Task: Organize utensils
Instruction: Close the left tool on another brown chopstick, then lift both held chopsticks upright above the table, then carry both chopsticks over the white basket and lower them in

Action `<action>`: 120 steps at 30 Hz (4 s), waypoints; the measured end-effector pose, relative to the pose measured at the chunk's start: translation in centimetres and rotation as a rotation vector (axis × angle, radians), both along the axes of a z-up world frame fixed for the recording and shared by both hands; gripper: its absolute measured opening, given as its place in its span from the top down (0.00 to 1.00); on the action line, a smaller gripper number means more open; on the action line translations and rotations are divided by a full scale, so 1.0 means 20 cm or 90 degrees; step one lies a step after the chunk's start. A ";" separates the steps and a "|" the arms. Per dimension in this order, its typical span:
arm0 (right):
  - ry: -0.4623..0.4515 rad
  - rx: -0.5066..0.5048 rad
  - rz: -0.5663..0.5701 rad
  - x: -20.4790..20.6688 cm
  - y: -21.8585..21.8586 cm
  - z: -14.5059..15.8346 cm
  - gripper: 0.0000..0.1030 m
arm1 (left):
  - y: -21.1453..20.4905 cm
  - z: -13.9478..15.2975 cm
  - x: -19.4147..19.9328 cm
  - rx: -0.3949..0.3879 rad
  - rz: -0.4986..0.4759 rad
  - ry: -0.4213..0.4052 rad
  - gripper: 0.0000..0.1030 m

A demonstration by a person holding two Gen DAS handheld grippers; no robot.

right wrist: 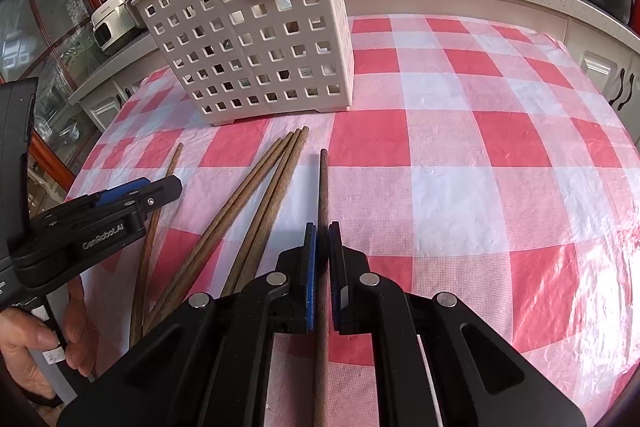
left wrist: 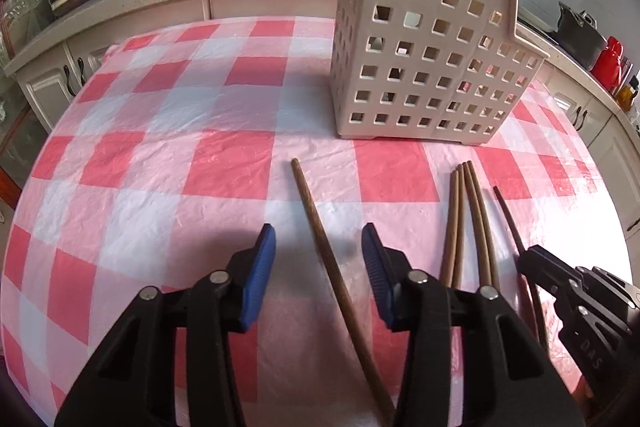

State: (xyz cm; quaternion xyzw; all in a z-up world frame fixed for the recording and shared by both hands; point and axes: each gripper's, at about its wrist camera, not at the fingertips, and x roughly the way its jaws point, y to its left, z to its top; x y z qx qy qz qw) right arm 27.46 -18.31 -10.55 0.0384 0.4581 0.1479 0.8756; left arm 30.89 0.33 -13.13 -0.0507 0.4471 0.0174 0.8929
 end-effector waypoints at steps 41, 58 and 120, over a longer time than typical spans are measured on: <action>-0.107 0.032 0.011 -0.20 0.05 0.30 0.94 | 0.14 0.29 -0.42 -0.039 -0.010 -0.124 0.94; -0.147 0.050 0.018 -0.30 0.05 0.43 0.94 | 0.15 0.44 -0.56 -0.035 -0.013 -0.174 0.94; -0.280 0.069 0.023 -0.54 0.01 0.78 0.94 | 0.03 0.83 -0.87 0.025 -0.026 -0.356 0.94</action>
